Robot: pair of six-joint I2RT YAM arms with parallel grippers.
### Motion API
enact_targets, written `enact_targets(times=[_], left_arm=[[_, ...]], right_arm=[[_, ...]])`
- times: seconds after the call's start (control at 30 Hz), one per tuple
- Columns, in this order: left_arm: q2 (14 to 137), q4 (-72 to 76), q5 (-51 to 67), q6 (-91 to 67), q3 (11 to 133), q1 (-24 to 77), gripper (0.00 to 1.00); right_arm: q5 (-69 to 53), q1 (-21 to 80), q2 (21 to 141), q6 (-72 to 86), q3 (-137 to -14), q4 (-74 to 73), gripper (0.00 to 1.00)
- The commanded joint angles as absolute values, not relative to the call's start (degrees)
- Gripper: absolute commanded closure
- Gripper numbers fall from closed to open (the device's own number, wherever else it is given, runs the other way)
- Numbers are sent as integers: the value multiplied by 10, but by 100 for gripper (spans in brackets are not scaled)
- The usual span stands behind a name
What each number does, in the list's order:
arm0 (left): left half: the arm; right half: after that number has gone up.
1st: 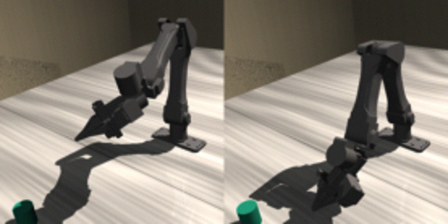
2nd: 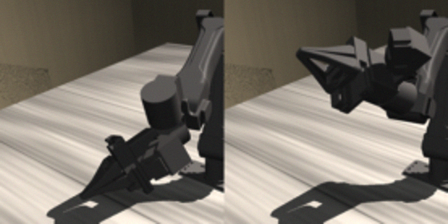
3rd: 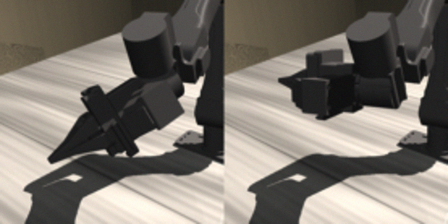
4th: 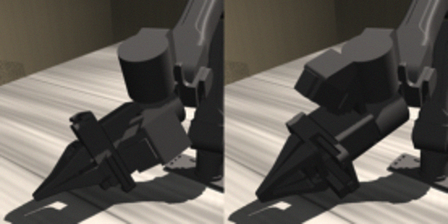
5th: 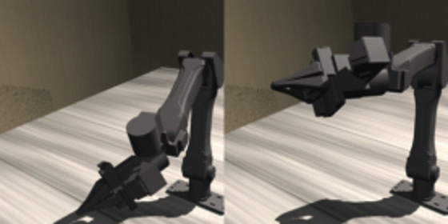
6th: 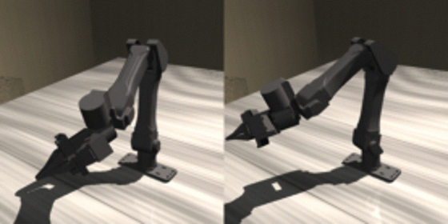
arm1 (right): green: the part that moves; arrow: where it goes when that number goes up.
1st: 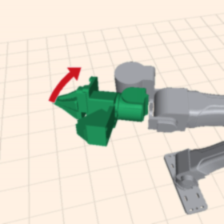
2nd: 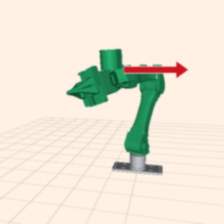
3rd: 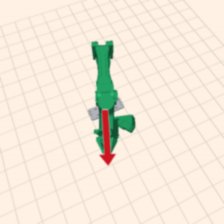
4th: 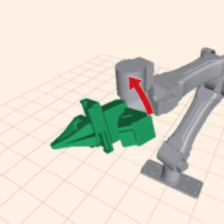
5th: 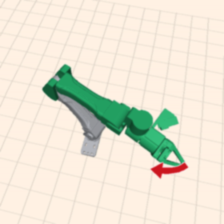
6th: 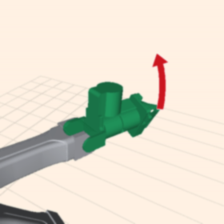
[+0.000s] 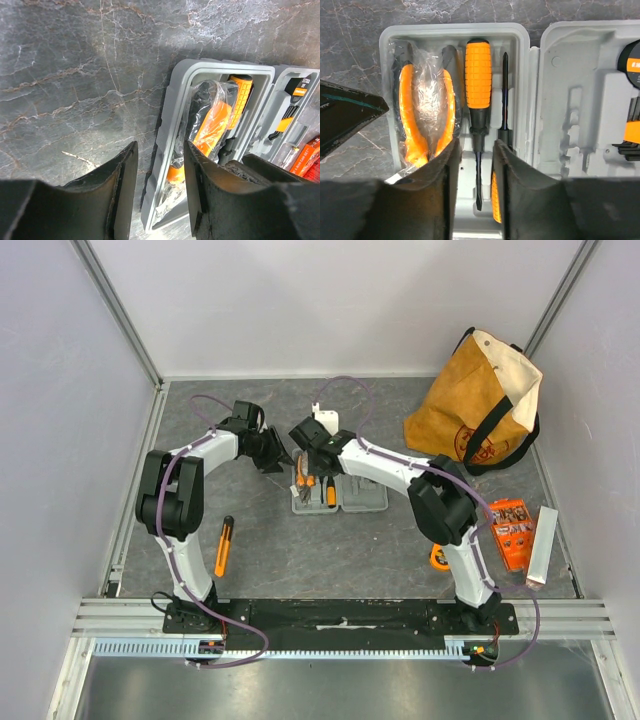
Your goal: Pack the tool kit
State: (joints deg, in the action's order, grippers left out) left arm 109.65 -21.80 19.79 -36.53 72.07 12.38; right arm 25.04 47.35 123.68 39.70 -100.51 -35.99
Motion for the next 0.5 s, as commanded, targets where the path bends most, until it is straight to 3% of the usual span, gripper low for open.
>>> enact_targets(times=[0.0, 0.07, 0.2, 0.33, 0.47], left_arm=[[1073, -181, 207, -338, 729, 127, 53], [1070, -168, 213, -331, 726, 129, 55], [1073, -151, 221, -314, 728, 140, 57], [1081, -147, 221, -306, 729, 146, 62], [1092, -156, 221, -292, 737, 151, 76]], right_arm=[[198, 456, 1198, 365, -972, -288, 65], [172, 450, 1201, 344, -968, -270, 76], [148, 437, 1217, 340, -969, -253, 83], [128, 431, 1222, 332, -969, -229, 84], [113, 430, 1232, 320, -977, -221, 84]])
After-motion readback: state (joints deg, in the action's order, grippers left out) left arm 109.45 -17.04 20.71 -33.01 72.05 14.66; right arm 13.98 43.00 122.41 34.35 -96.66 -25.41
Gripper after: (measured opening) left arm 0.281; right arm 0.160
